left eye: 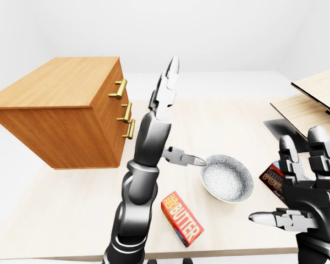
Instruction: Close the top drawer of the cabinet and put the bowl on top of it.
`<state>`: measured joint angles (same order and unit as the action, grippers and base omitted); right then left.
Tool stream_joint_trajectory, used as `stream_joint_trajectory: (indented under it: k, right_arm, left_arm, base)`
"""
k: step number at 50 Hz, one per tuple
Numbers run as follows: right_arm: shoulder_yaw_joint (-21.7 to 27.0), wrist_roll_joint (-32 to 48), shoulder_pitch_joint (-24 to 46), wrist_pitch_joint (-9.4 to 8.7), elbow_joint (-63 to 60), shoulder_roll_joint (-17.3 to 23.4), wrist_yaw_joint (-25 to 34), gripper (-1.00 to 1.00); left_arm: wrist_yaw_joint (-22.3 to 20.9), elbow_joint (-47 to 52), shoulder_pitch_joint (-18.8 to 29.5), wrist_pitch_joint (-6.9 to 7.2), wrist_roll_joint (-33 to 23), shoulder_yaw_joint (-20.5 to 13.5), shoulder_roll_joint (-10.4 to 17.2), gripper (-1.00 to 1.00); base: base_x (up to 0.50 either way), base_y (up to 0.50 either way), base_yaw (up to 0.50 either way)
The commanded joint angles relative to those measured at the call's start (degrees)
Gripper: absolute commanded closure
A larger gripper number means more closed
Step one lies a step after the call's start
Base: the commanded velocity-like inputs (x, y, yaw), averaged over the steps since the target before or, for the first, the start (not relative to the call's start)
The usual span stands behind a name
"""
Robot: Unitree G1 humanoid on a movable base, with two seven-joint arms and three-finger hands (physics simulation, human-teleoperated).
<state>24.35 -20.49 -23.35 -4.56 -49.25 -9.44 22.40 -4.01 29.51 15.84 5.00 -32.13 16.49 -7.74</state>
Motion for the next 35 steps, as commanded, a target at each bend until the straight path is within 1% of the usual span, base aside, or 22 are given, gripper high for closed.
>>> stream_joint_trajectory:
  k: [1, 3, 4, 5, 6, 8, 9, 11, 13, 15, 21, 24, 26, 28, 33, 35]
  right_arm:
    - [3.94, -2.58, 1.02, -0.44, -1.70, -0.81, 1.04, -1.00]
    - [4.84, -3.49, 1.15, -0.44, -2.04, -0.74, 1.10, -1.00]
    - [4.92, -3.50, 1.19, -0.44, -2.07, -0.79, 1.16, -1.00]
    - [5.74, -4.39, 1.18, -0.44, -2.43, -0.72, 1.20, -1.00]
    - [6.21, -4.84, 1.24, -0.44, -2.61, -0.75, 1.32, -1.00]
    - [6.67, -4.95, 1.41, -0.44, -2.76, -0.96, 1.53, -1.00]
    - [6.71, -4.94, 1.44, -0.44, -2.78, -0.99, 1.57, -1.00]
    - [7.29, -5.35, 1.69, -0.44, -2.83, -0.92, 1.58, -1.00]
    - [8.07, -6.04, 1.97, -0.44, -2.90, -0.72, 1.49, -1.00]
    - [8.38, -6.27, 1.98, -0.44, -3.06, -0.84, 1.61, -1.00]
    - [8.93, -6.72, 1.84, -0.44, -3.47, -1.19, 2.08, -1.00]
    - [9.12, -6.92, 1.79, -0.44, -3.59, -1.30, 2.26, -1.00]
    - [9.07, -6.78, 1.87, -0.44, -3.51, -1.34, 2.38, -1.00]
    - [9.13, -6.81, 1.90, -0.44, -3.48, -1.34, 2.43, -1.00]
    - [10.09, -7.88, 1.93, -0.44, -3.70, -1.12, 2.49, -1.00]
    - [10.48, -8.15, 2.06, -0.44, -3.73, -1.08, 2.48, -1.00]
  left_arm:
    - [-6.39, -0.78, 1.66, 0.00, -13.90, 3.55, -2.70, -1.00]
    - [-8.43, -1.05, 1.78, 0.00, -16.19, 4.03, -3.47, -1.00]
    - [-8.68, -1.10, 1.71, 0.00, -16.48, 3.92, -3.72, -1.00]
    - [-9.74, -1.37, 1.56, 0.00, -18.73, 4.98, -3.89, -1.00]
    - [-10.57, -1.33, 1.35, 0.00, -19.65, 5.19, -4.41, -1.00]
    - [-11.11, -1.55, 1.12, 0.00, -21.59, 5.53, -5.20, -1.00]
    - [-11.21, -1.59, 1.07, 0.00, -21.75, 5.47, -5.34, -1.00]
    - [-13.23, -2.27, 0.78, 0.00, -24.77, 6.42, -5.50, -1.00]
    - [-15.51, -3.66, -0.28, 0.00, -28.92, 7.65, -5.24, -1.00]
    - [-17.11, -4.48, -1.54, 0.00, -30.94, 8.23, -5.59, -1.00]
    - [-18.91, -7.06, -2.81, 0.00, -35.19, 8.58, -6.45, -1.00]
    - [-19.38, -7.40, -3.16, 0.00, -36.23, 8.90, -6.92, -1.00]
    - [-20.32, -7.32, -4.06, 0.00, -37.83, 10.04, -7.05, -1.00]
    - [-20.26, -7.70, -4.30, 0.00, -39.32, 10.27, -7.03, -1.00]
    - [-20.91, -9.22, -4.60, 0.00, -40.95, 10.54, -7.45, -1.00]
    - [-20.45, -9.90, -4.76, 0.00, -41.63, 10.70, -7.61, -1.00]
  base:
    - [0.00, 0.00, 0.00]
    - [0.00, 0.00, 0.00]
    - [0.00, 0.00, 0.00]
    - [0.00, 0.00, 0.00]
    - [0.00, 0.00, 0.00]
    - [0.00, 0.00, 0.00]
    - [0.00, 0.00, 0.00]
    - [0.00, 0.00, 0.00]
    - [0.00, 0.00, 0.00]
    - [0.00, 0.00, 0.00]
    - [0.00, 0.00, 0.00]
    - [0.00, 0.00, 0.00]
    - [0.00, 0.00, 0.00]
    - [0.00, 0.00, 0.00]
    - [0.00, 0.00, 0.00]
    - [0.00, 0.00, 0.00]
